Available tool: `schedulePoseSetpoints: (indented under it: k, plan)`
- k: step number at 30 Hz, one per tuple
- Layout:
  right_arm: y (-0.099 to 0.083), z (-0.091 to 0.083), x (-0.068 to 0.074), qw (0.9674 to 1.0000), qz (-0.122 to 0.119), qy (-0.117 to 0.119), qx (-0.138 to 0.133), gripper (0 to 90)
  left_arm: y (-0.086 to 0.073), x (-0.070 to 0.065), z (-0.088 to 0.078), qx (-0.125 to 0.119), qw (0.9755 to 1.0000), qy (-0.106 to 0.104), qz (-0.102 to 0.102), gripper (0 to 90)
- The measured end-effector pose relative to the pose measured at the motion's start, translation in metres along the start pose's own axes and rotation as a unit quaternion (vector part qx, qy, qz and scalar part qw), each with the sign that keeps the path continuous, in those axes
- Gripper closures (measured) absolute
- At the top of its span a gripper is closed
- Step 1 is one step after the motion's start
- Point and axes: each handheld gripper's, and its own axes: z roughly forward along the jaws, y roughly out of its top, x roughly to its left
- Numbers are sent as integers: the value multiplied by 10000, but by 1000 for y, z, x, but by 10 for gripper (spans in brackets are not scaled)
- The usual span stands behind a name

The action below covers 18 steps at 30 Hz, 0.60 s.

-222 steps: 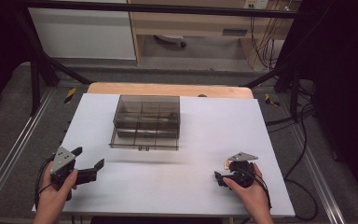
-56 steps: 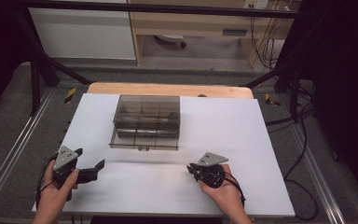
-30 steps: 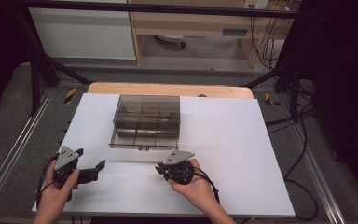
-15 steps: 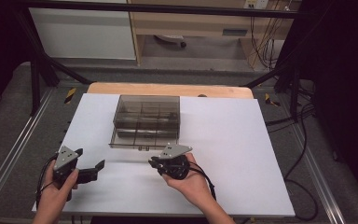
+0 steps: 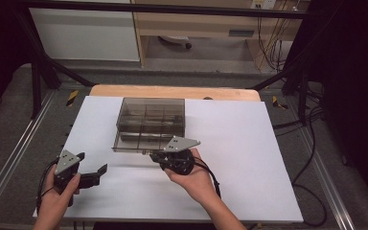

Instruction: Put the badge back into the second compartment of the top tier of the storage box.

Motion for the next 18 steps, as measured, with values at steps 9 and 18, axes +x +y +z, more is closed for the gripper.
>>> schedulePoseSetpoints:
  k: [9, 18]
  plan:
    - [11, 3, -6, 9998, 2, -169, -126, 810, 0, 0, 0, 4, 10000, 0, -2, 49]
    - [18, 1, -16, 9994, 39, -295, -183, 810, 0, 1, 0, -4, 10000, 3, -29, 50]
